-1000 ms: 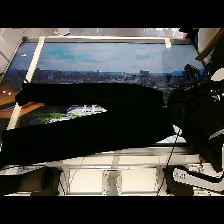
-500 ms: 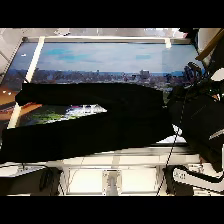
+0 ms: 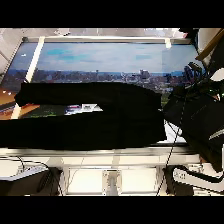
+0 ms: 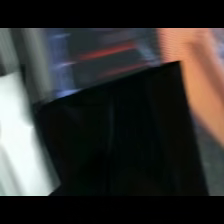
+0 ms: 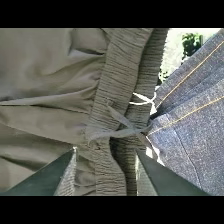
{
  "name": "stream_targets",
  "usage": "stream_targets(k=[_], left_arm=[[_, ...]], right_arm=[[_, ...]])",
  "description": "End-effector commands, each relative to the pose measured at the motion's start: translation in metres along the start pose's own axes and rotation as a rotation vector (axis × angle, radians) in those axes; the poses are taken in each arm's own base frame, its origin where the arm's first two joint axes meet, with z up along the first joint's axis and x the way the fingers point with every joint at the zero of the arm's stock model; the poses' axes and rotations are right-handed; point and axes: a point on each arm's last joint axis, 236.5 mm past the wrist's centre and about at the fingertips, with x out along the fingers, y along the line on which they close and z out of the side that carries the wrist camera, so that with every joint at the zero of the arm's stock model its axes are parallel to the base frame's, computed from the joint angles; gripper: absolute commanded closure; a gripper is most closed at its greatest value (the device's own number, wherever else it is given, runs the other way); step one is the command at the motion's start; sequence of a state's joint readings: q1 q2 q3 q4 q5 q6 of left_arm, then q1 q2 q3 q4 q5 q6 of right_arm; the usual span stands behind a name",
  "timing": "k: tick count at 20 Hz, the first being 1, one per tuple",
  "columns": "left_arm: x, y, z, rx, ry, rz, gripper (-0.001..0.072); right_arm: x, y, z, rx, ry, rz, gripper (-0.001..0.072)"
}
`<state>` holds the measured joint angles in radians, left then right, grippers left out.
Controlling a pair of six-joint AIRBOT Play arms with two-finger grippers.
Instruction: Fold the clothes and pants, and hang the long-sleeved shirts on hangers.
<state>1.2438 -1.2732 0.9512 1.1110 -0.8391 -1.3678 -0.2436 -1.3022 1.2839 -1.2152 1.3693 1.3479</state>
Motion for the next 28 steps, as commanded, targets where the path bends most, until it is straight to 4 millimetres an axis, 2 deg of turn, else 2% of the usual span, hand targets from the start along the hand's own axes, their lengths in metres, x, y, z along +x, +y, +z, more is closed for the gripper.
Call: stream_targets(k=[1, 2, 3, 4, 5, 6, 8, 9, 10, 11, 12, 14, 15, 17, 20, 23, 26, 28], left_arm=[[0.012, -0.04, 0.002, 0.08, -0.01, -0.045, 0.0702], [0.015, -0.044, 0.0, 0.088, -0.009, -0.048, 0.0684], [0.014, -0.047, 0.002, 0.092, -0.013, -0.051, 0.0444], [0.01, -0.05, 0.007, 0.094, -0.029, -0.057, 0.0082], [0.001, -0.059, 0.02, 0.082, -0.063, -0.082, 0.0061], [-0.014, -0.077, 0.037, 0.069, -0.116, -0.138, 0.0063], [-0.046, -0.142, 0.065, 0.135, -0.231, -0.324, 0.0063], [-0.058, -0.178, 0.069, 0.192, -0.259, -0.398, 0.0063], [-0.059, -0.204, 0.064, 0.264, -0.256, -0.417, 0.0063], [-0.05, -0.22, 0.053, 0.321, -0.226, -0.4, 0.0063], [-0.034, -0.228, 0.039, 0.337, -0.174, -0.357, 0.0063], [0.0, -0.225, 0.017, 0.306, -0.089, -0.271, 0.0065], [0.016, -0.223, 0.008, 0.306, -0.053, -0.249, 0.0122], [0.045, -0.22, -0.013, 0.313, 0.021, -0.23, 0.0131], [0.08, -0.208, -0.028, 0.3, 0.085, -0.199, 0.0131], [0.102, -0.203, -0.027, 0.309, 0.081, -0.186, 0.0131], [0.118, -0.209, -0.027, 0.309, 0.092, -0.191, 0.0131], [0.127, -0.215, -0.035, 0.294, 0.114, -0.204, 0.0132]], right_arm=[[0.0, -0.008, -0.001, -0.005, 0.006, -0.033, 0.0303], [0.0, -0.009, -0.002, -0.006, 0.008, -0.039, 0.0303], [0.0, -0.009, -0.001, -0.005, 0.005, -0.039, 0.0302], [0.0, -0.008, -0.001, -0.003, 0.004, -0.034, 0.0303], [0.0, -0.006, 0.0, 0.0, 0.002, -0.026, 0.0303], [0.0, -0.003, 0.001, 0.002, -0.005, -0.014, 0.0302], [-0.001, 0.002, 0.023, 0.012, -0.097, 0.008, 0.0303], [-0.003, 0.006, 0.041, 0.023, -0.171, 0.026, 0.0302], [-0.006, 0.01, 0.058, 0.038, -0.242, 0.048, 0.0303], [-0.009, 0.015, 0.074, 0.058, -0.308, 0.077, 0.0302], [-0.011, 0.02, 0.083, 0.076, -0.347, 0.103, 0.0303], [-0.011, 0.021, 0.087, 0.085, -0.36, 0.114, 0.0303], [-0.011, 0.021, 0.086, 0.084, -0.356, 0.113, 0.0303], [-0.011, 0.022, 0.085, 0.085, -0.354, 0.118, 0.0303], [-0.011, 0.024, 0.086, 0.089, -0.354, 0.127, 0.0303], [-0.012, 0.027, 0.086, 0.094, -0.356, 0.142, 0.0303], [-0.012, 0.029, 0.087, 0.098, -0.358, 0.151, 0.0304], [-0.012, 0.029, 0.087, 0.099, -0.359, 0.152, 0.0303]])
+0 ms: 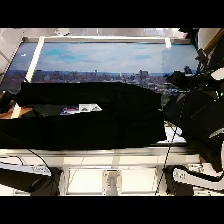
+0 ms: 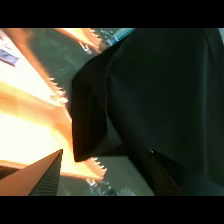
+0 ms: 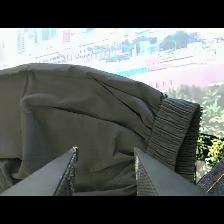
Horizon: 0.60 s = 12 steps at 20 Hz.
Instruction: Fold the clothes and pants, and hang the long-sleeved shirts on hangers.
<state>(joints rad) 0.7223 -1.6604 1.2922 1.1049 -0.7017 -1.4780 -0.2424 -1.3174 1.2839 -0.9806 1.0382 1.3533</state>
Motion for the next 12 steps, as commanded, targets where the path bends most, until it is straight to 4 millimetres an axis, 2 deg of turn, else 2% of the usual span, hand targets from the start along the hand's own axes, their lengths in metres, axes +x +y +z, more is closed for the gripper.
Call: stream_targets(k=[1, 2, 3, 6, 7, 8, 9, 10, 11, 12], left_arm=[[0.021, -0.003, -0.007, -0.012, 0.028, -0.01, 0.0132], [0.024, -0.002, -0.01, -0.012, 0.035, -0.009, 0.0152], [0.026, -0.001, -0.011, -0.014, 0.039, -0.007, 0.0206], [0.03, 0.0, -0.006, -0.016, 0.013, -0.004, 0.0226], [0.031, 0.0, -0.003, -0.014, 0.001, -0.003, 0.0284], [0.032, -0.002, -0.002, -0.012, -0.005, -0.004, 0.0381], [0.034, -0.002, -0.001, -0.012, -0.01, -0.003, 0.043], [0.036, -0.003, -0.003, -0.011, -0.007, -0.004, 0.053], [0.037, -0.004, -0.005, -0.008, -0.003, -0.005, 0.0693], [0.037, -0.006, -0.005, 0.007, -0.003, -0.006, 0.0701]], right_arm=[[0.0, 0.002, 0.001, 0.005, -0.004, 0.007, 0.0304], [0.0, 0.002, 0.001, 0.005, -0.004, 0.007, 0.0304], [0.0, 0.002, 0.001, 0.005, -0.004, 0.007, 0.0304], [0.0, 0.001, 0.003, 0.005, -0.012, 0.005, 0.0304], [0.0, 0.001, 0.004, 0.005, -0.015, 0.004, 0.0304], [0.0, 0.001, 0.004, 0.005, -0.016, 0.004, 0.0304], [0.0, 0.001, 0.005, 0.005, -0.019, 0.003, 0.0304], [0.0, 0.001, 0.005, 0.005, -0.02, 0.003, 0.0304], [0.0, 0.001, 0.005, 0.004, -0.02, 0.003, 0.0304], [0.0, 0.0, 0.005, 0.004, -0.022, 0.002, 0.0304]])
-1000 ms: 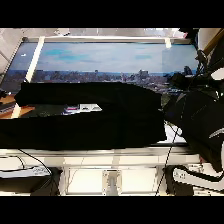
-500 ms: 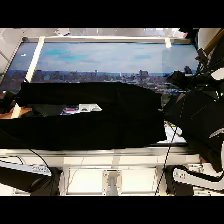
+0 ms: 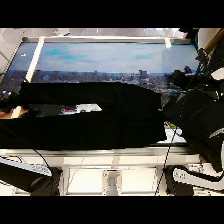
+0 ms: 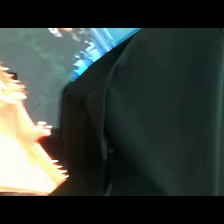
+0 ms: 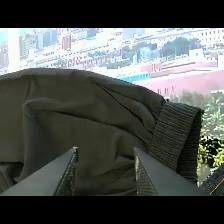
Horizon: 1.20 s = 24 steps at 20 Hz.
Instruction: Fold the clothes and pants, and hang the long-sleeved shirts on hangers.
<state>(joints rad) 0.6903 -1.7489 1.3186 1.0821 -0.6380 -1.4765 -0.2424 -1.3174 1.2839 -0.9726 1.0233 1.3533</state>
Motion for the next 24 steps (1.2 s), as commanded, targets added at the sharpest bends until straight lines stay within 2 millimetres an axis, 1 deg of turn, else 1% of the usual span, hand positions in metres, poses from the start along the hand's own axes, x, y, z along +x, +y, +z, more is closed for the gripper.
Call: stream_targets(k=[1, 3, 4, 5, 6, 8, 10, 11, 13, 15, 17, 19, 22, 23, 24], left_arm=[[0.001, -0.005, 0.002, 0.035, -0.006, -0.005, 0.0702], [-0.012, -0.007, 0.012, 0.07, -0.012, 0.003, 0.0702], [-0.021, -0.008, 0.018, 0.095, -0.019, 0.011, 0.0702], [-0.029, -0.01, 0.024, 0.112, -0.023, 0.013, 0.0703], [-0.037, -0.014, 0.028, 0.124, -0.03, 0.011, 0.0702], [-0.049, -0.019, 0.034, 0.137, -0.05, 0.008, 0.0702], [-0.058, -0.025, 0.035, 0.144, -0.053, 0.001, 0.0702], [-0.061, -0.026, 0.034, 0.147, -0.043, -0.002, 0.0702], [-0.066, -0.029, 0.028, 0.15, -0.018, -0.006, 0.0702], [-0.068, -0.029, 0.024, 0.151, 0.0, -0.009, 0.0702], [-0.068, -0.029, 0.02, 0.151, 0.016, -0.009, 0.0702], [-0.068, -0.029, 0.018, 0.151, 0.023, -0.009, 0.0702], [-0.068, -0.031, 0.017, 0.153, 0.025, -0.011, 0.0702], [-0.067, -0.032, 0.017, 0.156, 0.026, -0.012, 0.0702], [-0.067, -0.032, 0.017, 0.156, 0.026, -0.012, 0.0702]], right_arm=[[0.0, -0.002, 0.003, -0.001, -0.012, -0.006, 0.0305], [0.003, -0.008, 0.004, 0.032, -0.016, -0.026, 0.0305], [0.007, -0.014, 0.001, 0.06, -0.003, -0.044, 0.0306], [0.016, -0.022, -0.004, 0.096, 0.024, -0.058, 0.0305], [0.027, -0.029, -0.011, 0.114, 0.055, -0.061, 0.0305], [0.059, -0.044, -0.03, 0.167, 0.138, -0.056, 0.0303], [0.089, -0.057, -0.048, 0.188, 0.208, -0.043, 0.0302], [0.102, -0.068, -0.053, 0.176, 0.232, -0.054, 0.0302], [0.119, -0.086, -0.055, 0.164, 0.255, -0.088, 0.0302], [0.13, -0.095, -0.054, 0.156, 0.267, -0.103, 0.0302], [0.136, -0.102, -0.056, 0.143, 0.28, -0.114, 0.0302], [0.141, -0.104, -0.06, 0.125, 0.292, -0.107, 0.0303], [0.149, -0.108, -0.069, 0.143, 0.317, -0.103, 0.0302], [0.151, -0.107, -0.071, 0.148, 0.323, -0.098, 0.0302], [0.152, -0.103, -0.07, 0.135, 0.32, -0.074, 0.0305]])
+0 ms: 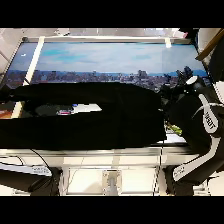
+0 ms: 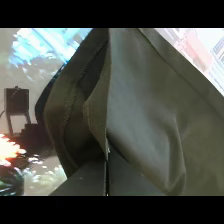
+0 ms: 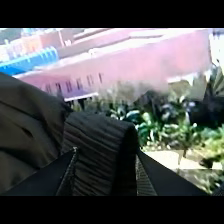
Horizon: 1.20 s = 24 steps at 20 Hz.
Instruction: Fold the clothes and pants, and hang the long-sleeved shirts on hangers.
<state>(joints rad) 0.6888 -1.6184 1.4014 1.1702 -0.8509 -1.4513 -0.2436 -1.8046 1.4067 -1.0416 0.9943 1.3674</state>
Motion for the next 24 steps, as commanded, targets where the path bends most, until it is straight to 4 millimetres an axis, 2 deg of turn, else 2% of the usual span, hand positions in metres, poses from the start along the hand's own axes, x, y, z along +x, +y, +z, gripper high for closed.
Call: stream_targets(k=[1, 2, 3, 4, 7, 9, 11, 14, 16, 21, 24], left_arm=[[0.0, -0.002, -0.001, 0.003, 0.006, -0.002, 0.0702], [0.0, -0.002, -0.001, 0.003, 0.006, -0.003, 0.0702], [0.0, -0.002, -0.001, 0.003, 0.006, -0.002, 0.0703], [0.0, -0.002, -0.001, 0.003, 0.006, -0.002, 0.0703], [-0.008, -0.002, 0.008, 0.014, -0.028, 0.002, 0.0702], [-0.026, 0.003, 0.035, 0.035, -0.136, 0.029, 0.0702], [-0.05, -0.001, 0.065, 0.105, -0.264, 0.044, 0.0703], [-0.07, -0.004, 0.094, 0.138, -0.394, 0.061, 0.0702], [-0.064, -0.001, 0.095, 0.135, -0.399, 0.065, 0.0703], [-0.02, 0.025, 0.063, 0.182, -0.249, 0.128, 0.0703], [-0.002, 0.032, 0.056, 0.164, -0.226, 0.131, 0.0703]], right_arm=[[0.007, 0.01, -0.001, -0.04, 0.008, 0.054, 0.0372], [0.005, 0.016, 0.003, -0.056, -0.005, 0.077, 0.0534], [0.002, 0.021, 0.009, -0.054, -0.02, 0.09, 0.0662], [-0.002, 0.023, 0.015, -0.063, -0.034, 0.091, 0.0696], [-0.018, 0.031, 0.033, -0.099, -0.067, 0.086, 0.0696], [-0.034, 0.035, 0.048, -0.123, -0.106, 0.068, 0.0696], [-0.047, 0.025, 0.059, -0.11, -0.123, -0.003, 0.0696], [-0.047, 0.014, 0.057, -0.075, -0.11, -0.049, 0.0696], [-0.043, 0.013, 0.059, -0.062, -0.115, -0.047, 0.0696], [-0.043, 0.009, 0.072, -0.017, -0.171, -0.061, 0.0696], [-0.044, 0.013, 0.078, -0.007, -0.195, -0.043, 0.0696]])
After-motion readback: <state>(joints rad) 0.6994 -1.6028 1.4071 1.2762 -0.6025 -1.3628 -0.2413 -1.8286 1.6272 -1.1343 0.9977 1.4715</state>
